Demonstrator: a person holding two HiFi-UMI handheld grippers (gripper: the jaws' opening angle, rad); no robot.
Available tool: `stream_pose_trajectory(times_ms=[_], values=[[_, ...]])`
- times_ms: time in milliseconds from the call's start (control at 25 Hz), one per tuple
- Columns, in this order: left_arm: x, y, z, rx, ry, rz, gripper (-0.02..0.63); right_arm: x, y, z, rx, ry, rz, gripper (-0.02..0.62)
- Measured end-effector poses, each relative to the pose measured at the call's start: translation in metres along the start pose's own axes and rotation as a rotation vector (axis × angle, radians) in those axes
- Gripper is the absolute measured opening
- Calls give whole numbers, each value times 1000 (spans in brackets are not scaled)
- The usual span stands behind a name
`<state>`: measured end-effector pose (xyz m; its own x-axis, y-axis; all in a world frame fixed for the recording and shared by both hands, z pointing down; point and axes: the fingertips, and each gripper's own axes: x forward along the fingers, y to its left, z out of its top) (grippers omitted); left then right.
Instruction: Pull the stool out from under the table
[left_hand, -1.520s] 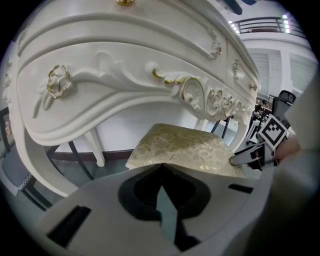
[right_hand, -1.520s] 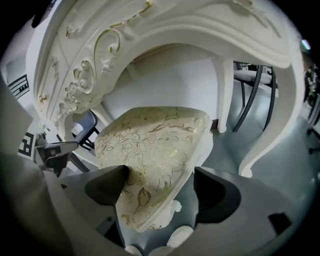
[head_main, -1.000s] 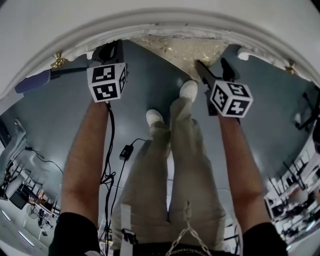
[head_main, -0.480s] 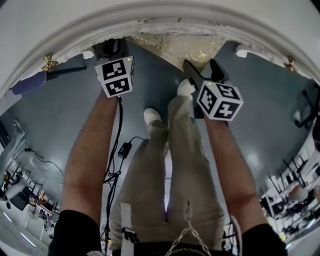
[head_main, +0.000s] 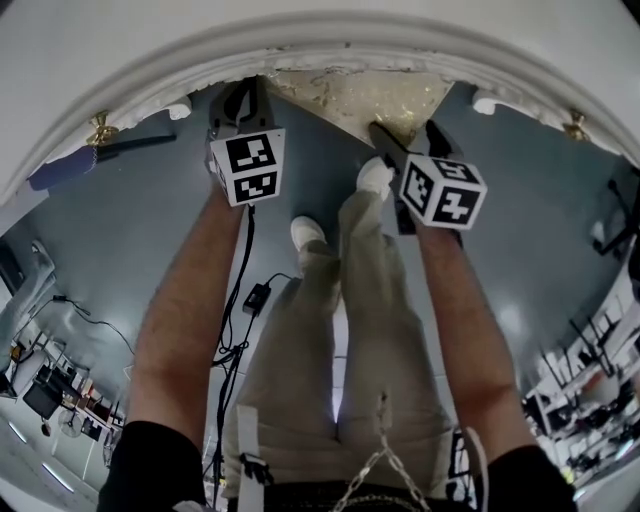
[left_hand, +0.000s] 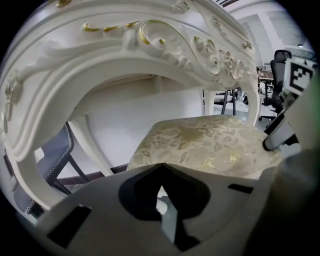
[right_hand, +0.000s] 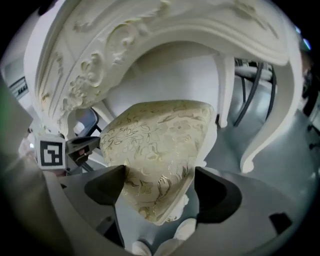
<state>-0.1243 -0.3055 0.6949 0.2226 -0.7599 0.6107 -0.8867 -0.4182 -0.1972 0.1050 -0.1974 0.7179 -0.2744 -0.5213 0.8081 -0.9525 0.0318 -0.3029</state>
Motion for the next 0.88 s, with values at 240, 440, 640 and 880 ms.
stream_pose_trajectory(times_ms=[240,440,640,880], values=[[-4,-40,1,-15,3,-78,2,-12,-36,6,-43,3,-32,410],[-12,-31,6,-69,1,-85,3,-17,-44,9,-69,17,-42,410],[-2,6,-2,-128,23,-85,135,-23,-25,22,-118,-60,-11,408],[4,14,-3,-117,-14,-165,209,-23,-21,28,-55,-82,25,408]])
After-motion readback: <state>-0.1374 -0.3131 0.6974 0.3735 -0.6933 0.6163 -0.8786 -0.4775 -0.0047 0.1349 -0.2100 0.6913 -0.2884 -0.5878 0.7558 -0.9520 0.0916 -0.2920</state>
